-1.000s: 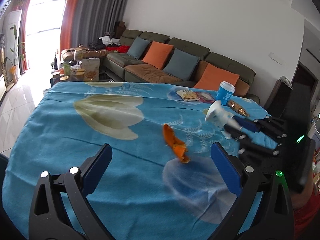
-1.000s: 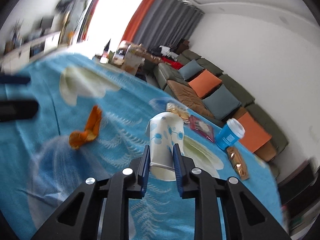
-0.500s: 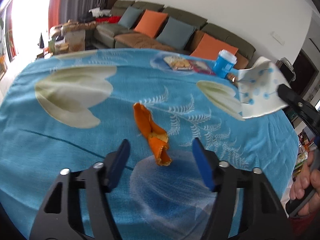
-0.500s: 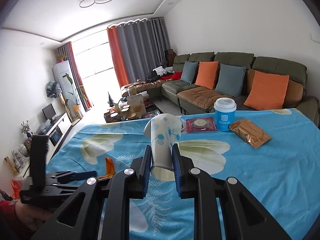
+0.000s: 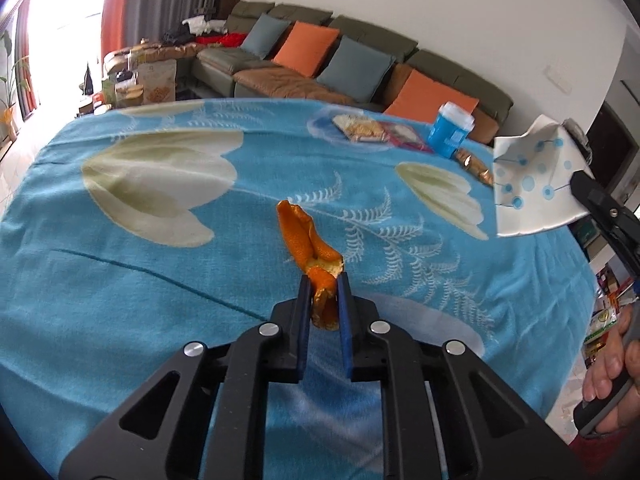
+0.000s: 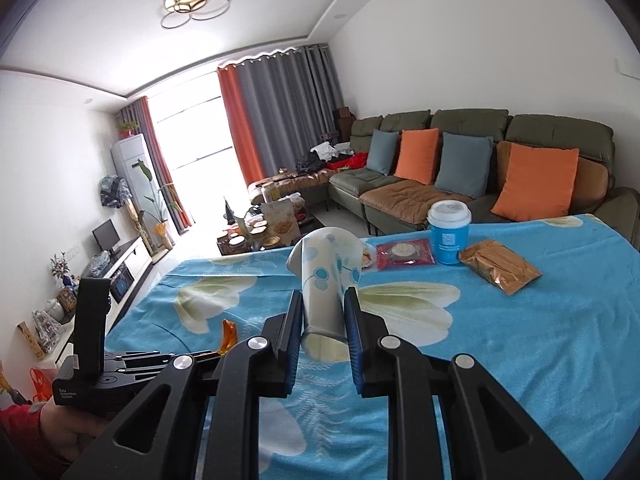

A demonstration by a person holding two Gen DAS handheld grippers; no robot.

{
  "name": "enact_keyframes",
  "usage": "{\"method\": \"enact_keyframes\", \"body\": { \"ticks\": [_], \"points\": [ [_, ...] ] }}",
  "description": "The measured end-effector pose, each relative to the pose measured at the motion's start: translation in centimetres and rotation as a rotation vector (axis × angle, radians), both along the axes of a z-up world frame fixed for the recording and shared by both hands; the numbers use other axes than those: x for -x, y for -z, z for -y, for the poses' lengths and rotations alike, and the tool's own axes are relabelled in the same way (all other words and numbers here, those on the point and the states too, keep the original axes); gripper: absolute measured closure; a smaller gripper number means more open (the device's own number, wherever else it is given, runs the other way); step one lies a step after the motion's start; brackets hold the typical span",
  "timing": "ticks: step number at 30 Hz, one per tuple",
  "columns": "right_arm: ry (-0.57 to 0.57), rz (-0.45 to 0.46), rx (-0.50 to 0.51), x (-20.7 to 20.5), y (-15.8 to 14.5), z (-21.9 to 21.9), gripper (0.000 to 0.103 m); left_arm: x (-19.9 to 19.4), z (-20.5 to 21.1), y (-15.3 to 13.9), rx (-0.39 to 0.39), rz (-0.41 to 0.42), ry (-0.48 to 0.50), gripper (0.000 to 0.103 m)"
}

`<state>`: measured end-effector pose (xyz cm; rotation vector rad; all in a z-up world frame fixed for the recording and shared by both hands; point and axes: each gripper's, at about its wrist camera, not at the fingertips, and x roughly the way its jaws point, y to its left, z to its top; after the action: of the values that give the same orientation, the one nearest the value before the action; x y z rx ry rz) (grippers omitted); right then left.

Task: Collect trash
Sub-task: 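Carry the orange peel and paper cup to the teal bin and open both tools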

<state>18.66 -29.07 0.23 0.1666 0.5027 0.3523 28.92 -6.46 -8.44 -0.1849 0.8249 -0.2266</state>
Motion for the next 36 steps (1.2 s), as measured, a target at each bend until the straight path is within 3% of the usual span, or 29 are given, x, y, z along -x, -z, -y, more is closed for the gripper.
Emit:
{"method": "enact_keyframes", "body": {
  "ticks": [7, 16, 28, 36],
  "points": [
    [-0.082, 0.028, -0.009, 1.0, -1.0, -3.0, 0.084, 4.9, -3.2, -4.1, 0.023, 0.127, -0.059, 0.091],
    [-0.234, 0.052, -0.004, 2.4, -2.1, -9.3, 0.084, 12.3, -9.6, -8.7, 0.003, 0.264, -0.205, 0.091],
    [-0.440, 0.095, 0.016, 5.1, -4.0, -18.4, 0.084, 21.8, -18.2, -11.1, -0.026, 0.340, -0.413, 0.091],
    [-0.570, 0.074, 0.035, 5.9, -3.9, -24.3, 0.084, 26.4, -23.2, -10.7, -0.071, 0.336, -0.546, 0.091]
  ]
}}
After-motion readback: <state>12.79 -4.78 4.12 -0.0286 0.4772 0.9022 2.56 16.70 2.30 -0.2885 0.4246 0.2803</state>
